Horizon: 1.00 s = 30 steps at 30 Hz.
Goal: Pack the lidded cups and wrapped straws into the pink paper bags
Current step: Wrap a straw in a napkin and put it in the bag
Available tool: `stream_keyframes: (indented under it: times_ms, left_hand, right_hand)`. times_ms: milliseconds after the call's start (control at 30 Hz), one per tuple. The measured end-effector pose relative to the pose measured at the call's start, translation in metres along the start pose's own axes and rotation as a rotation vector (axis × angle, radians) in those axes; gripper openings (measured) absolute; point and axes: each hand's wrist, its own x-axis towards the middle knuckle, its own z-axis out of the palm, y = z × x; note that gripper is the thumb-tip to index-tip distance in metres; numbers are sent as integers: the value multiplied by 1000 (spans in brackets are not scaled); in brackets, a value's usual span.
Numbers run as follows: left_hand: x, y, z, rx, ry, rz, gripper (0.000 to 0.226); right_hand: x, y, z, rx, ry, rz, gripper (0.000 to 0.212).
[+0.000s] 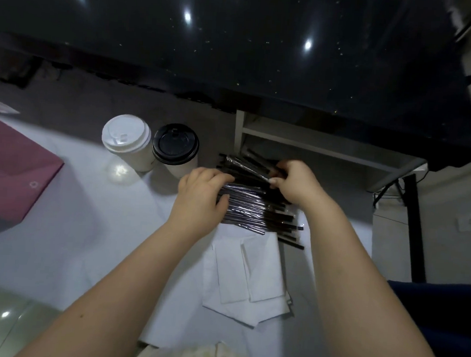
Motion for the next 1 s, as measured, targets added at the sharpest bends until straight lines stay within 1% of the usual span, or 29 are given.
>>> stream_keyframes:
  times_ms: [33, 100, 233, 333, 500, 633, 867, 933, 1000]
  left_hand:
    - [-4, 1, -2, -4, 8, 0, 37]
    - [-12, 3, -5, 0, 13, -10, 37]
    - [-25, 2, -9, 31, 19, -34, 37]
    - [-30, 2, -10, 36, 43, -40, 36]
    - [-31, 5, -8, 55, 60, -48, 37]
    - [-25, 7, -4, 118, 25, -67, 40]
    - [-18, 17, -3, 173, 7, -36, 42]
    - [-20, 16, -8, 178, 21, -28, 42]
    - [-25, 12, -17, 172, 37, -33, 42]
  right_hand:
    - [-4, 1, 2, 33, -6, -13, 9]
    - [-10, 3, 7, 90, 17, -22, 8]
    - [-9, 6, 16, 94, 69, 44, 16]
    - [-3, 4, 20, 59, 49, 95, 15]
    - [3, 1, 22, 50, 30, 116, 26]
    - [3, 5, 25, 88, 59, 79, 23]
    - [-18, 4, 20, 52, 213, -74, 10]
    - [-29, -2, 19, 30, 216, -115, 19]
    - [-42, -10, 21, 7, 167, -142, 22]
